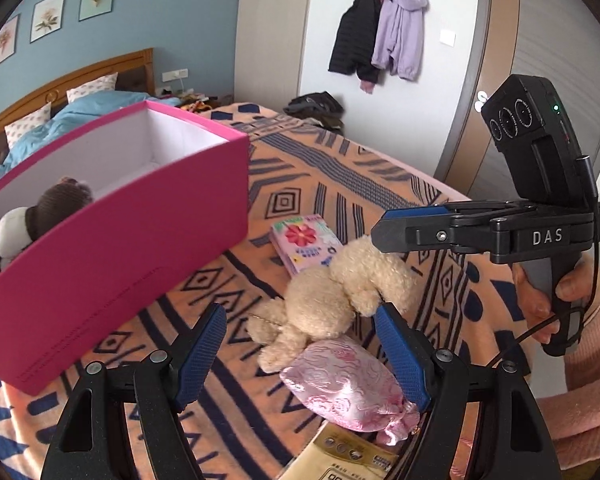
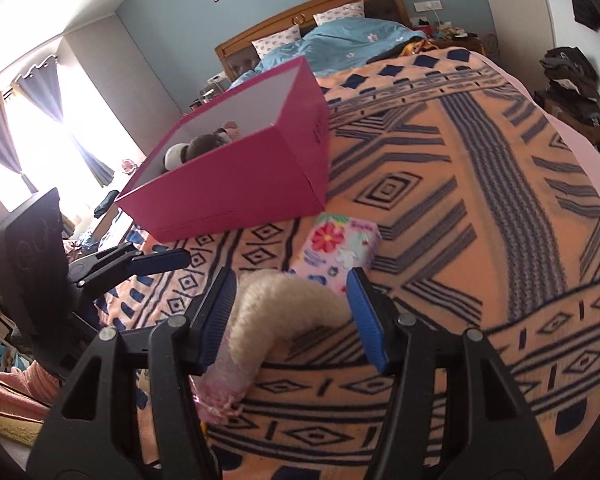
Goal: Organize objects
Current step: 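Grasp the cream teddy bear with both grippers, then carry the cream teddy bear with both grippers over the box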
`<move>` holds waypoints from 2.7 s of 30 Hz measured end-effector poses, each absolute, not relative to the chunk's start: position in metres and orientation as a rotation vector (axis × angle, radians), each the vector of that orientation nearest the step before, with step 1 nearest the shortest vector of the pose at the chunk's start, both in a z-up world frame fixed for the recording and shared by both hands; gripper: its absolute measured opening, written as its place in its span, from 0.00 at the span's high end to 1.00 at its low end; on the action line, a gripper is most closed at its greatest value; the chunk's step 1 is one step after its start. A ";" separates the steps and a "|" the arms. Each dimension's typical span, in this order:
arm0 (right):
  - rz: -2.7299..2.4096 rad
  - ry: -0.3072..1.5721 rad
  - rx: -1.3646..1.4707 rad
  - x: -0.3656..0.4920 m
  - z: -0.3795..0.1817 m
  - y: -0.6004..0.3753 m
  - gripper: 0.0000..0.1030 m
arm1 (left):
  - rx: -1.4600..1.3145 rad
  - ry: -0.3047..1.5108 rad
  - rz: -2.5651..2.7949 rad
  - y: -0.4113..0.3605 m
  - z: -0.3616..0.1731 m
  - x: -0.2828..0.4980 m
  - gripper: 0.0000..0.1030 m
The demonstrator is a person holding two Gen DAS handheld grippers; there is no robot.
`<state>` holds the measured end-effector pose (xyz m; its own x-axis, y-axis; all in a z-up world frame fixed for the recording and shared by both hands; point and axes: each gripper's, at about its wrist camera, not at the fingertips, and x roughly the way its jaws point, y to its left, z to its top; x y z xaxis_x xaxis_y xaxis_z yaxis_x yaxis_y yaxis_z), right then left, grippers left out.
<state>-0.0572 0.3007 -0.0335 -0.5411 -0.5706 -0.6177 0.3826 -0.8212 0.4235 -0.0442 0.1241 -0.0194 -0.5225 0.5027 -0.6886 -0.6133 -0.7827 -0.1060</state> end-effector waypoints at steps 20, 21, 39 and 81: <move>-2.141 -0.329 1.011 -0.071 -0.035 0.246 0.42 | -1.066 0.130 2.315 0.112 -0.036 -0.062 0.26; -2.127 -0.325 1.005 -0.071 -0.036 0.243 0.42 | -1.072 0.119 2.311 0.110 -0.036 -0.063 0.31; -2.192 -0.224 1.061 -0.081 -0.049 0.234 0.61 | -1.112 0.099 2.300 0.101 -0.045 -0.068 0.36; -2.144 -0.253 0.745 -0.108 0.045 0.227 0.74 | -0.953 0.026 2.379 0.094 0.036 -0.100 0.52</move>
<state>-0.1076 0.2270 0.0455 -0.4784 -0.7695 -0.4231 0.6500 -0.6342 0.4186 -0.1005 0.0936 0.0358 -0.5833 0.5008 -0.6396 -0.5144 -0.8371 -0.1863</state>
